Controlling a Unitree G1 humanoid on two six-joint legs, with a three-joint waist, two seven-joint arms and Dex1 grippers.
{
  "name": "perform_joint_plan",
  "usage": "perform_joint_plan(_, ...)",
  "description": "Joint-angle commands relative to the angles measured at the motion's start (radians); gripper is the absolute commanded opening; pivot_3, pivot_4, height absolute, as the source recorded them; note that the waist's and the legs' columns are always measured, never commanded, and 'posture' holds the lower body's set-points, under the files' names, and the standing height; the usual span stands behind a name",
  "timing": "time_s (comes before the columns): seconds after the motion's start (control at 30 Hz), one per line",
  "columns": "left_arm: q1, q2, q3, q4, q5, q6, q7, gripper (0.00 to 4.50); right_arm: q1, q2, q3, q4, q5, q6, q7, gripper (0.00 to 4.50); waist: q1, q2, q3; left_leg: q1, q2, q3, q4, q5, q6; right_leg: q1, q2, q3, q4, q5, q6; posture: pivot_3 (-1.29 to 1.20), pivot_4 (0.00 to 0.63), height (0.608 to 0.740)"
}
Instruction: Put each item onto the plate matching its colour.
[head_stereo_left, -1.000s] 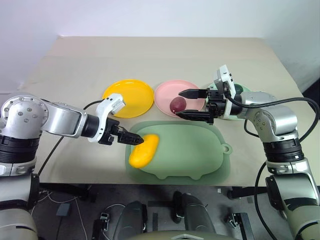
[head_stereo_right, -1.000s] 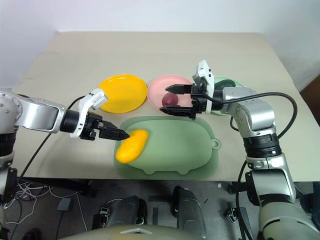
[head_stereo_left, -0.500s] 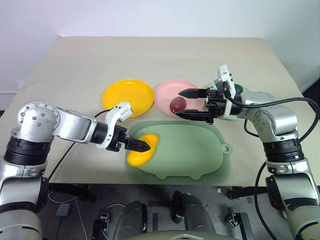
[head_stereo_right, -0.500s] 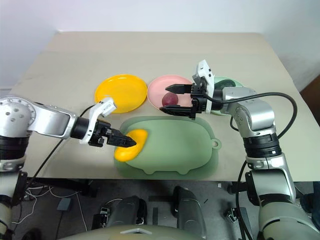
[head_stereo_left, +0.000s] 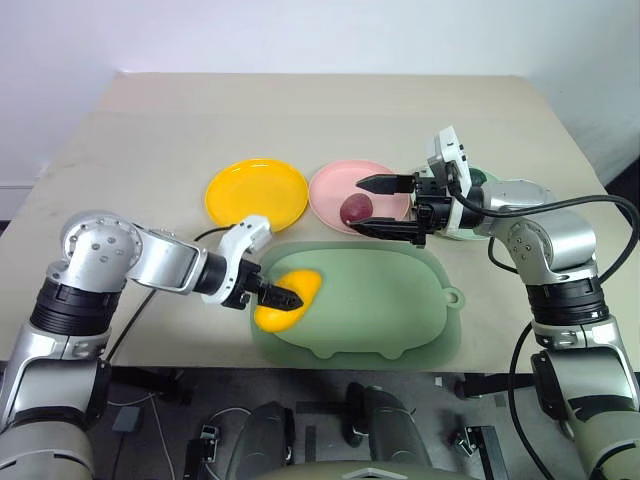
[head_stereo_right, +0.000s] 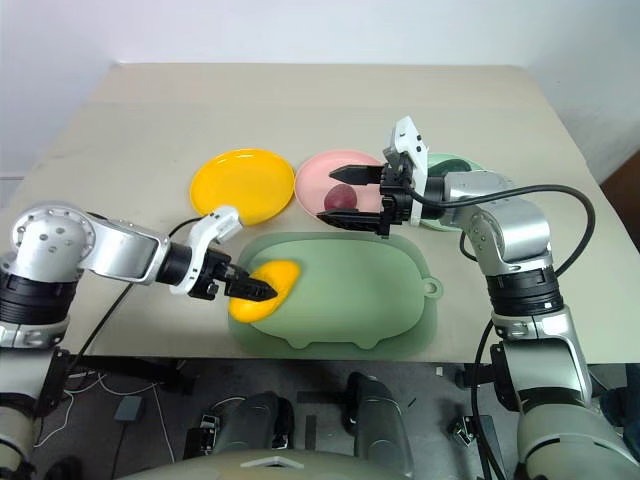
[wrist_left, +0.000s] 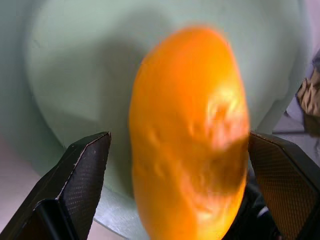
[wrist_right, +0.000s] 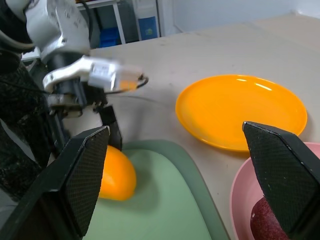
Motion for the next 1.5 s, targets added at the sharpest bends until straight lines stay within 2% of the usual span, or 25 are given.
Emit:
perform_joint_plan(0.03, 0.008, -0.024, 0.024, 0.009, 0.053, 0.008, 0.004, 3.91, -0.032, 0.001, -0.029, -0.034, 0.020, -0.006, -0.005, 4.50, 0.001, 0.000, 0.000, 0.000, 0.000, 0.000, 0.000, 0.000, 0.000, 0.000, 0.000, 0.000, 0.000, 0.000, 0.000, 0.00, 0.150, 0.740)
perform_joint_plan(0.13, 0.005, -0.014, 0.004, -0.028, 0.069, 0.008, -0.034, 3.16, -0.032, -0.002, -0.026, -0.037, 0.016, -0.011, -0.006, 4.50, 0.000, 0.000, 0.000, 0.001, 0.000, 0.000, 0.000, 0.000, 0.000, 0.000, 0.000, 0.000, 0.000, 0.000, 0.000, 0.00, 0.150, 0.740)
perform_joint_plan(0.43, -0.069, 0.015, 0.045, -0.099, 0.143, 0.003, -0.169, 3.13, -0.026, -0.001, -0.022, -0.033, 0.017, -0.008, -0.003, 4.50, -0.001, 0.000, 0.000, 0.000, 0.000, 0.000, 0.000, 0.000, 0.000, 0.000, 0.000, 0.000, 0.000, 0.000, 0.000, 0.00, 0.150, 0.740)
perform_joint_plan(0.6, -0.136, 0.087, 0.055, -0.113, 0.271, -0.104, -0.288, 3.13, -0.031, 0.008, -0.013, -0.012, 0.002, -0.027, -0.001, 4.50, -0.002, 0.000, 0.000, 0.000, 0.000, 0.000, 0.000, 0.000, 0.000, 0.000, 0.000, 0.000, 0.000, 0.000, 0.000, 0.00, 0.150, 0.740)
perform_joint_plan(0.73, -0.149, 0.194, -0.028, -0.070, 0.513, -0.290, -0.378, 3.13, -0.030, 0.010, -0.010, -0.007, 0.005, -0.023, 0.006, 4.50, -0.005, 0.001, 0.001, 0.000, 0.000, 0.000, -0.001, 0.000, 0.000, -0.001, 0.001, 0.000, -0.001, 0.000, 0.000, 0.00, 0.150, 0.740)
perform_joint_plan(0.83, -0.146, 0.205, -0.070, 0.021, 0.673, -0.400, -0.394, 3.13, -0.032, 0.015, -0.007, -0.001, 0.001, -0.029, 0.006, 4.50, -0.003, 0.001, 0.001, 0.000, 0.000, 0.001, -0.001, 0.000, 0.000, -0.001, 0.001, 0.000, -0.001, 0.000, 0.000, 0.00, 0.150, 0.740)
perform_joint_plan(0.93, -0.123, 0.177, -0.093, 0.117, 0.834, -0.546, -0.372, 3.13, -0.037, 0.022, -0.006, 0.002, -0.001, -0.031, 0.004, 4.50, 0.000, 0.000, 0.001, -0.001, 0.000, 0.000, -0.001, 0.000, 0.000, -0.001, 0.001, -0.001, -0.001, 0.000, 0.000, 0.00, 0.150, 0.740)
perform_joint_plan(1.13, -0.072, 0.060, -0.028, 0.203, 0.953, -0.662, -0.343, 3.13, -0.033, 0.017, -0.009, -0.011, 0.007, -0.018, 0.002, 4.50, 0.002, 0.000, 0.001, -0.002, 0.000, 0.000, -0.001, -0.001, 0.001, -0.001, 0.001, -0.001, 0.000, 0.000, 0.000, 0.00, 0.150, 0.740)
perform_joint_plan(1.33, 0.006, -0.027, 0.028, 0.267, 1.035, -0.790, -0.337, 3.13, -0.031, 0.013, -0.010, -0.017, 0.005, -0.014, -0.005, 4.50, -0.003, 0.000, 0.001, -0.001, 0.001, 0.001, -0.001, -0.001, 0.002, -0.001, 0.001, -0.001, 0.000, 0.000, 0.000, 0.00, 0.150, 0.740)
perform_joint_plan(1.5, -0.001, -0.062, 0.061, 0.271, 1.058, -0.777, -0.358, 3.13, -0.025, 0.012, -0.012, -0.022, 0.005, -0.013, -0.009, 4.50, -0.002, 0.000, 0.001, -0.001, 0.002, 0.001, 0.000, -0.003, 0.005, -0.001, 0.000, -0.002, 0.001, 0.000, 0.000, 0.00, 0.150, 0.740)
